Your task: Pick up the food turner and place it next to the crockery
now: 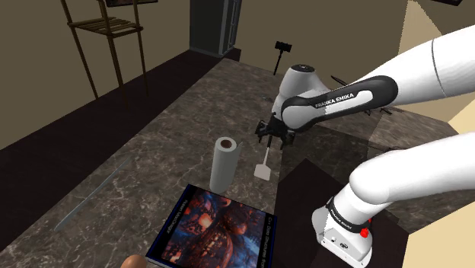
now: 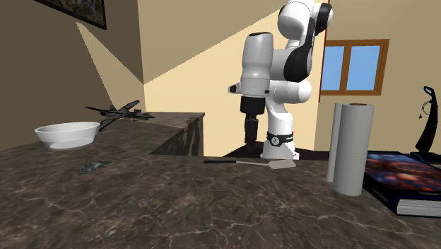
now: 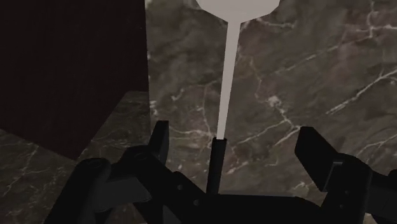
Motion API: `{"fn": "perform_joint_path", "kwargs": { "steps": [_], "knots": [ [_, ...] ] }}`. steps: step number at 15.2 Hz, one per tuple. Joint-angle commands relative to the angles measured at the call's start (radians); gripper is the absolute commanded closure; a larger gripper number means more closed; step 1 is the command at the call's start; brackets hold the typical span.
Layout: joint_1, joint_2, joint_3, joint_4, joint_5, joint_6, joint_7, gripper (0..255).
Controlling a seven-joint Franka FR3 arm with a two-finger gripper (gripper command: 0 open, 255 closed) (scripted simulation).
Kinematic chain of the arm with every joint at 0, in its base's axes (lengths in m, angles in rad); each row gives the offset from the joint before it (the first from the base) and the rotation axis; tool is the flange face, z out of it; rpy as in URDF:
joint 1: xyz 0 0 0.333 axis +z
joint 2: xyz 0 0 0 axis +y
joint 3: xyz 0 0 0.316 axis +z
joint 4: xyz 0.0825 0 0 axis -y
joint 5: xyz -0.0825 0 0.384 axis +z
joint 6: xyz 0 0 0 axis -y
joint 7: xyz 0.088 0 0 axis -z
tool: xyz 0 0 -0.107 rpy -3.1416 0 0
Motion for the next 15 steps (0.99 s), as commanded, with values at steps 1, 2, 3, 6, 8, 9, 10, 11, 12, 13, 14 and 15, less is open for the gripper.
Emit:
{"fn": "perform_joint_path", "kwargs": {
  "steps": [1,2,3,6,8,9,10,11,12,13,14,15],
  "knots": [
    [-0.013,0.036,0.015,-0.013,-0.001,0.048,0.030,0],
    [-0.017,0.052,0.019,-0.017,-0.003,0.068,0.032,0],
    [-0.021,0.069,0.023,-0.021,-0.007,0.088,0.035,0],
    [-0.036,0.121,0.037,-0.031,-0.021,0.150,0.046,0],
    [-0.039,0.132,0.040,-0.032,-0.024,0.162,0.049,0],
    [-0.039,0.132,0.040,-0.032,-0.024,0.162,0.049,0],
    [-0.039,0.132,0.040,-0.032,-0.024,0.162,0.049,0],
    [-0.039,0.132,0.040,-0.032,-0.024,0.162,0.049,0],
    [-0.039,0.132,0.040,-0.032,-0.024,0.162,0.049,0],
    [-0.039,0.132,0.040,-0.032,-0.024,0.162,0.049,0],
    [-0.039,0.132,0.040,-0.032,-0.024,0.162,0.049,0],
    [-0.039,0.132,0.040,-0.032,-0.024,0.162,0.049,0]
  ]
}}
